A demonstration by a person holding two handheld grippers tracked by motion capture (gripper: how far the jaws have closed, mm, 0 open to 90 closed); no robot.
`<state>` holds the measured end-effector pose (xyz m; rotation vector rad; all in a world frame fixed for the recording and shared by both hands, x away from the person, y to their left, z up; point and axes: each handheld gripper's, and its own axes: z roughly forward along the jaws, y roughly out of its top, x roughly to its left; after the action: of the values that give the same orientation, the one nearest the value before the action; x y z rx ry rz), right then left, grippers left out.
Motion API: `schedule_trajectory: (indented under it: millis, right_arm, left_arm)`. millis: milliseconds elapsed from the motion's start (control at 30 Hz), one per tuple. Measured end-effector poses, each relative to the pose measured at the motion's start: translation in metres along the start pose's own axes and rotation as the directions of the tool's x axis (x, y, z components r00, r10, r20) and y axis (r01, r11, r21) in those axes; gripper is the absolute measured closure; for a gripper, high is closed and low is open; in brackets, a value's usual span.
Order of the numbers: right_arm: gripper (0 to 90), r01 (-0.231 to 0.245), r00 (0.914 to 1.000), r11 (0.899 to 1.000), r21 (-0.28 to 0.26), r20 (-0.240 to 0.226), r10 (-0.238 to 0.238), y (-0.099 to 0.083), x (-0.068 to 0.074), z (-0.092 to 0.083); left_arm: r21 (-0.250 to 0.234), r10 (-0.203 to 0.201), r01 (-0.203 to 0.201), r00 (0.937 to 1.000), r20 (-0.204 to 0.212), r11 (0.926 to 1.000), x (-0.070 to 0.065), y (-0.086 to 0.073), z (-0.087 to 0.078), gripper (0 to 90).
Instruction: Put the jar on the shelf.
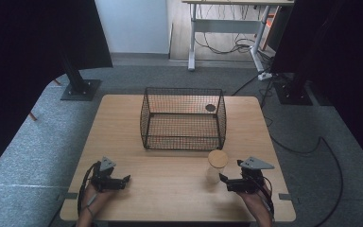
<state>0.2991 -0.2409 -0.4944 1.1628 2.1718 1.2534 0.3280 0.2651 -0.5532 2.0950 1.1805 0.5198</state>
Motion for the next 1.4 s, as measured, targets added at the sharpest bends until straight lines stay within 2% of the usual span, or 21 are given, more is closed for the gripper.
schedule_trajectory:
  millis: [833,1400]
  right_arm:
    - [8.2,0.029,0.9991,0.999,0.019,-0.03,-0.029,0.008,0.009,0.03]
    - [16.3,0.029,0.999,0.999,0.032,-0.036,-0.027,0.005,0.012,0.047]
  left_arm:
    - [0.0,0.0,0.0,1.0,0.0,1.0,0.0,0.0,0.0,5.5]
    - [0.0,0.0,0.0,1.0,0.0,1.0,0.0,0.0,0.0,5.5]
